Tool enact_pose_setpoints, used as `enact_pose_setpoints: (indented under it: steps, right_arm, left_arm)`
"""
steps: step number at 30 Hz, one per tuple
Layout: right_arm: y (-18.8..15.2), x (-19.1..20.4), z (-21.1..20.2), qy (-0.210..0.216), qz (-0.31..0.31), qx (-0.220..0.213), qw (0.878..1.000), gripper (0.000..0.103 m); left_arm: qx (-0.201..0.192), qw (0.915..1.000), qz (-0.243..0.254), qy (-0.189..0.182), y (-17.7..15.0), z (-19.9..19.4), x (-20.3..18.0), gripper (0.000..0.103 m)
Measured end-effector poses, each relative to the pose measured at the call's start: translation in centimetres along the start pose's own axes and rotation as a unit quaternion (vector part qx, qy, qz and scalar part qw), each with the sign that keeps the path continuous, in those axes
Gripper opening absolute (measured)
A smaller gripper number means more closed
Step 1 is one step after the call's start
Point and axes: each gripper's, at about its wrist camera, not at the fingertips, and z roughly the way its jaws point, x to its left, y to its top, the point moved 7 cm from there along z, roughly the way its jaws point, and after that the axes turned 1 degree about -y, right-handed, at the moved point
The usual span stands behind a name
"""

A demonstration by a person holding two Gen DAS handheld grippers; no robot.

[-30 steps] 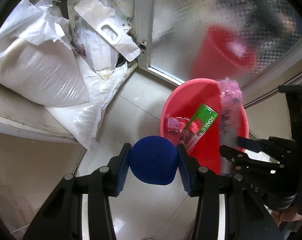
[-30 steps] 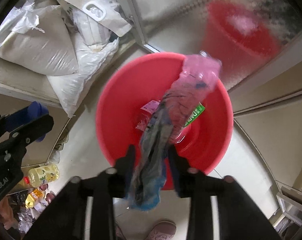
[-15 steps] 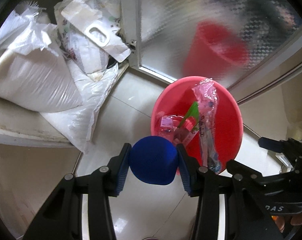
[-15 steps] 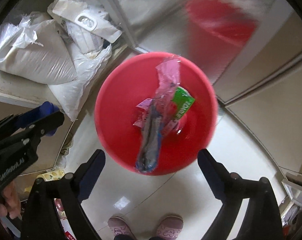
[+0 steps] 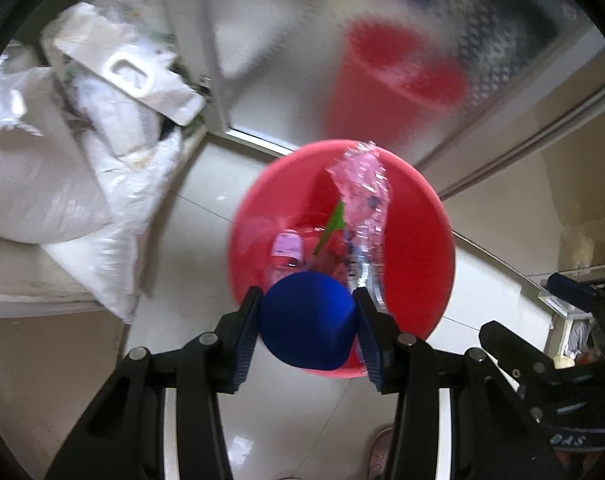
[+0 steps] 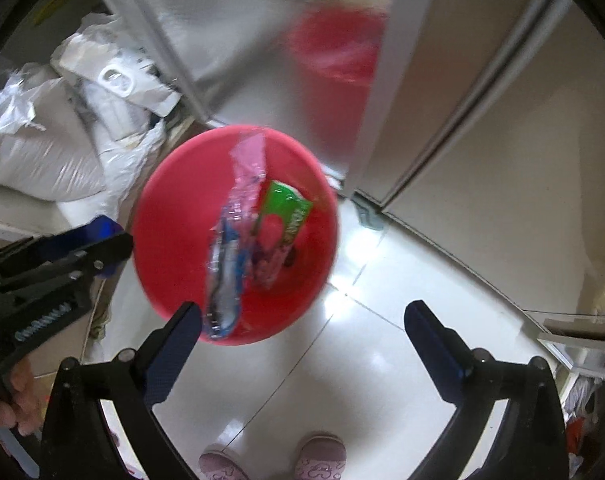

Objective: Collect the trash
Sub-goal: 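Open the left gripper to drop the blue lid into the red bucket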

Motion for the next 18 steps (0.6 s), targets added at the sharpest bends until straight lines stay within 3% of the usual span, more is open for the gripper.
enact_pose_setpoints:
  steps: [8,18]
  right_arm:
    - [-1.0,-2.9,0.2,-0.015,0.022,-0.004,1.0,0.101]
    - [-1.7,-4.6,2.7,-0.016,0.029,-0.01,0.999,0.101]
  left_arm:
    - [0.003,0.9995,0.02,-0.025,-0.2,4.0,-3.5,0.043]
    - [0.021,0.9989,0.039,-0.014,-0.7,10.8,-5.3,0.043]
